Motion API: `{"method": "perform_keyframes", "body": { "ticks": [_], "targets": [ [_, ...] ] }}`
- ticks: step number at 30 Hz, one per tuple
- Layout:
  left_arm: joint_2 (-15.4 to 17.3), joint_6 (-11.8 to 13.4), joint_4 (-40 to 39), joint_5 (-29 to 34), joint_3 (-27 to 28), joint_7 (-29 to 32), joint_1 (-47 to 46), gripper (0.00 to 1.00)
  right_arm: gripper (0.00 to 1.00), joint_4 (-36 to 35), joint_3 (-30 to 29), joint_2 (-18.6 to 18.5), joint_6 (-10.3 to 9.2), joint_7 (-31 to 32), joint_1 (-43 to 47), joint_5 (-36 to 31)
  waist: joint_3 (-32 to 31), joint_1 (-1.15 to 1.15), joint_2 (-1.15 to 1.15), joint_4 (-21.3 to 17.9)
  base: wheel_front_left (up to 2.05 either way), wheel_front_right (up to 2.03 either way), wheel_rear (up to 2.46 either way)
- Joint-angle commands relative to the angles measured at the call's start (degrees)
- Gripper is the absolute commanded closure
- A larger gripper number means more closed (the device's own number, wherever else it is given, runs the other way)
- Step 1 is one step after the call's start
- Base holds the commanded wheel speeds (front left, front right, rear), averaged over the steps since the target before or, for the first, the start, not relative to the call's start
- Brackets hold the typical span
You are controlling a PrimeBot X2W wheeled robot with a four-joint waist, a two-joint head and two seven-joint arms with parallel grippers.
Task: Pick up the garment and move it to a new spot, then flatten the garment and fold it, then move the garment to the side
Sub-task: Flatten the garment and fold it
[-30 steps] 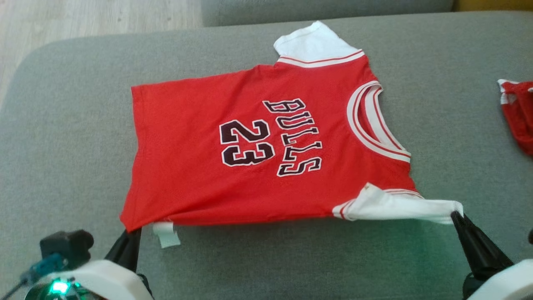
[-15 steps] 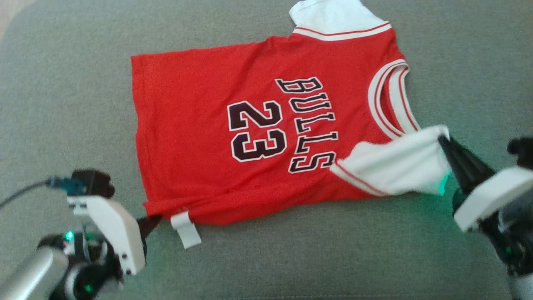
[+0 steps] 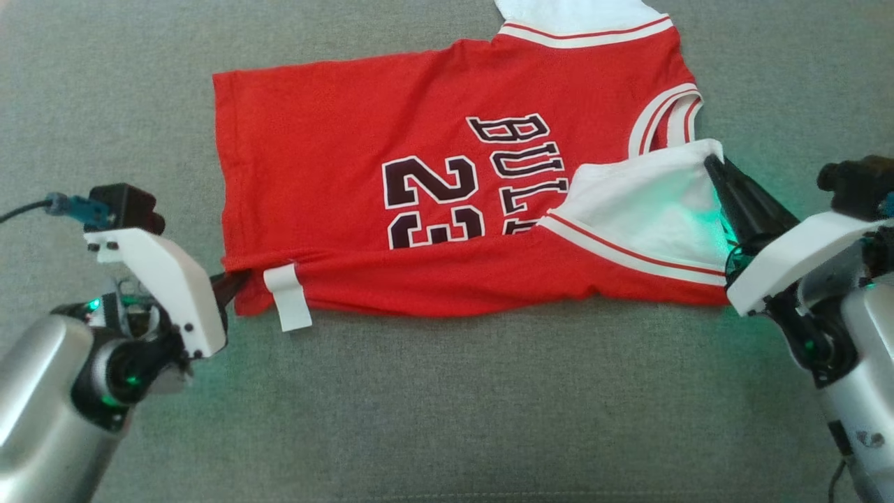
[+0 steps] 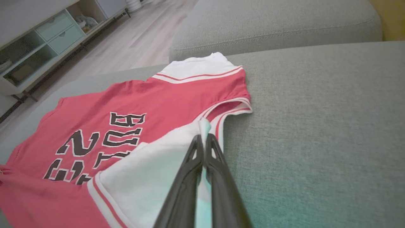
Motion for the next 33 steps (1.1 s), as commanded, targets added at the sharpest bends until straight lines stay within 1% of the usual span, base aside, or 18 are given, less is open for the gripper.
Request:
{"method": "perform_keyframes", "body": {
  "ticks": [1, 2, 3, 5, 7, 10, 12, 13, 15, 17, 20, 23, 25, 29, 33],
  "targets": [
    [0.3, -0.9, 1.1, 0.8, 2.8, -2.6, -2.8, 0.14, 0.71, 0.8, 2.1, -1.4, -0.04, -3.5, -1.7, 1.5, 0.3, -0.01, 0.00, 0.0, 0.00, 0.00, 0.00],
    [-0.3, -1.2, 1.8, 0.8, 2.9, -3.6, -2.8, 0.00, 0.00, 1.6, 2.7, -1.1, -0.04, -4.7, -1.9, 2.6, 0.3, -0.01, 0.00, 0.1, 0.00, 0.00, 0.00],
    [-0.3, -1.2, 1.8, 0.8, 2.9, -3.6, -2.8, 0.00, 0.00, 1.6, 2.7, -1.1, -0.04, -4.7, -1.9, 2.6, 0.3, -0.01, 0.00, 0.1, 0.00, 0.00, 0.00],
    [-2.3, -1.6, 2.9, 0.3, 3.9, -6.7, -2.4, 0.00, 0.00, 2.9, 3.8, -1.4, -0.04, -7.4, -2.1, 3.1, 0.3, -0.01, 0.00, 0.2, 0.00, 0.00, 0.00],
    [-3.9, -2.8, 3.6, 0.5, 4.3, -10.1, -1.9, 0.00, 0.00, 3.9, 3.6, -1.0, -0.04, -10.3, -1.6, 4.5, 0.2, -0.01, 0.00, 0.6, 0.00, 0.00, 0.00],
    [-5.4, -4.1, 4.4, 2.5, 5.5, -17.3, -1.2, 0.00, 0.00, 4.1, 2.4, -1.0, -0.04, -15.2, -0.8, 3.8, -0.3, -0.01, 0.00, 0.9, 0.00, 0.00, 0.00],
    [-5.9, -3.7, 4.7, 6.1, 6.1, -23.5, -0.7, 0.00, 0.00, 4.3, 0.7, -1.2, -0.04, -18.3, 0.0, 1.1, -1.0, -0.01, 0.00, 1.2, 0.00, 0.00, 0.00],
    [-5.9, -3.0, 4.6, 8.5, 6.1, -26.7, -0.4, 0.00, 0.00, 4.1, -0.5, -0.9, -0.04, -19.6, 0.6, 0.0, -1.3, -0.01, 0.00, 1.2, 0.00, 0.00, 0.00],
    [-7.0, -1.3, 3.8, 12.1, 6.8, -33.3, 0.5, 0.00, 0.00, 3.4, -3.4, -0.2, -0.04, -21.5, 1.9, -3.3, -2.1, -0.01, 0.00, 1.2, 0.00, 0.00, 0.00],
    [-8.1, 0.9, 2.1, 15.5, 7.8, -40.5, 1.7, 0.00, 0.00, 1.6, -6.9, 0.8, -0.04, -22.7, 3.3, -7.2, -2.7, -0.01, 0.00, 1.1, 0.00, 0.00, 0.00],
    [-10.1, 4.6, -0.7, 20.5, 8.6, -49.9, 4.2, 0.00, 0.00, -2.6, -11.4, 3.1, -0.04, -23.2, 6.2, -13.7, -3.6, -0.01, 0.00, 1.0, 0.00, 0.00, 0.00],
    [-12.1, 8.1, -2.7, 24.2, 8.7, -56.7, 7.1, 0.00, 0.00, -8.1, -14.2, 6.1, -0.04, -22.0, 9.7, -18.6, -4.4, -0.01, 0.00, 0.9, 0.00, 0.00, 0.00],
    [-13.0, 10.1, -3.6, 26.7, 8.2, -60.0, 8.8, 0.00, 0.00, -11.6, -15.4, 7.9, -0.04, -20.7, 12.3, -21.0, -4.8, -0.01, 0.00, 0.9, 0.00, 0.00, 0.00],
    [-14.7, 13.2, -3.9, 30.2, 7.6, -63.0, 12.7, 0.00, 0.00, -17.3, -16.2, 10.8, -0.04, -18.2, 17.4, -24.0, -5.8, -0.01, 0.00, 0.5, 0.00, 0.00, 0.00],
    [-16.2, 14.0, -2.3, 32.2, 6.9, -64.0, 16.0, 0.00, 0.00, -20.5, -17.0, 13.0, -0.04, -16.3, 21.6, -24.7, -6.4, -0.01, 0.00, 0.2, 0.00, 0.00, 0.00]
  ]
}}
